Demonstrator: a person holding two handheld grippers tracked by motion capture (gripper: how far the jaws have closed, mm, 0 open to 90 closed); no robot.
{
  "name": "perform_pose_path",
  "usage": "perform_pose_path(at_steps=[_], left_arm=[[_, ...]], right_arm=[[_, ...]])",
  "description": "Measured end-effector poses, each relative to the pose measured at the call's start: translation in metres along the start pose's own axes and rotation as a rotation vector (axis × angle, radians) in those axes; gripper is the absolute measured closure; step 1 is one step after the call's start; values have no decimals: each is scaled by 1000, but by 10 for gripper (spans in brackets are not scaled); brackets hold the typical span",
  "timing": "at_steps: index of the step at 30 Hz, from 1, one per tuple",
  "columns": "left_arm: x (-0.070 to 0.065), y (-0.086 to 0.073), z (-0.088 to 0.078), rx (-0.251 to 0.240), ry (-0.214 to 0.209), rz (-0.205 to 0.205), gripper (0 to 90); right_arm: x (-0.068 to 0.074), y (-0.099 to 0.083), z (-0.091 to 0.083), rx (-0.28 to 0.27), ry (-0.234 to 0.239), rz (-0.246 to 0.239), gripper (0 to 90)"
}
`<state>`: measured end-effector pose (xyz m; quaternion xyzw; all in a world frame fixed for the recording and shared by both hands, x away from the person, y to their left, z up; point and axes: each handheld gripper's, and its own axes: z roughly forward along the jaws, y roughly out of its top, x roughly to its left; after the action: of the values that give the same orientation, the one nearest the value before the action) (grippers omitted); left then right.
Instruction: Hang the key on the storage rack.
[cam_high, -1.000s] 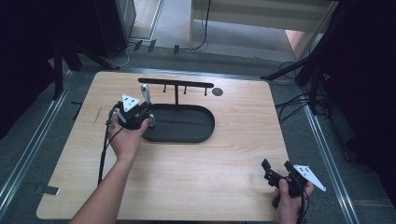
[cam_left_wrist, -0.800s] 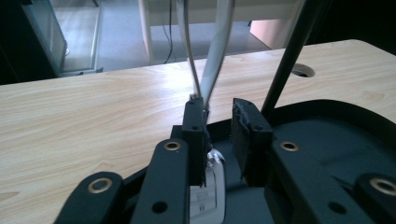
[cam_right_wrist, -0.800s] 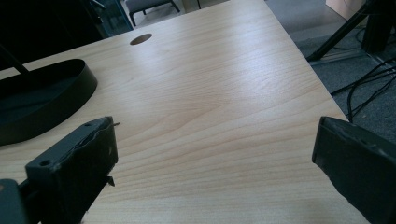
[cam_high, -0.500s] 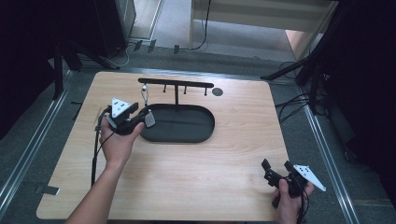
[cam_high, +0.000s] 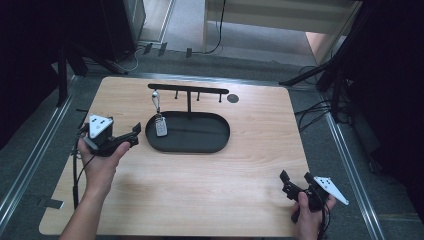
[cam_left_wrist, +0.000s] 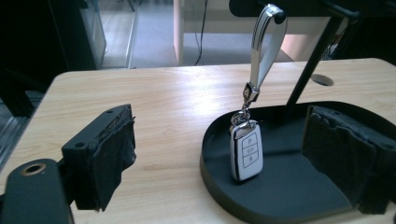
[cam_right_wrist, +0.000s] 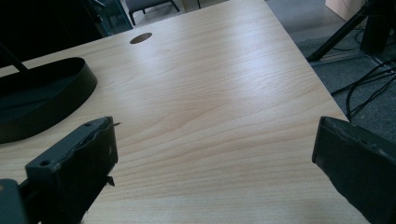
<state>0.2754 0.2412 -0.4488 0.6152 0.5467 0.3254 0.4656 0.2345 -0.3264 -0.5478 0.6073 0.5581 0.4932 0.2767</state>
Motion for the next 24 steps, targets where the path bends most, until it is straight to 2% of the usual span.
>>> perform_pose_path(at_steps=[1,2,4,8,11,16,24], left_arm=[[4,-2,-6,3,-31,3,61],[6,-4,-9,3,-44,5,0],[14,-11,-20,-12,-57,-6,0],[27,-26,-36,-28,-27,-30,0],[36,-38,-45,-27,-31,-36,0],[50,-58,-58,-8,8,-38,0],[73,-91,-73,25,76,-66,0]], right_arm=[[0,0,0,1,0,-3,0],[0,0,0,1,0,-3,0],[0,0,0,1,-1,-2,0],[1,0,0,1,-1,-4,0],[1,0,0,1,-3,-6,0],[1,0,0,1,-3,-9,0],[2,0,0,1,-4,-16,0]])
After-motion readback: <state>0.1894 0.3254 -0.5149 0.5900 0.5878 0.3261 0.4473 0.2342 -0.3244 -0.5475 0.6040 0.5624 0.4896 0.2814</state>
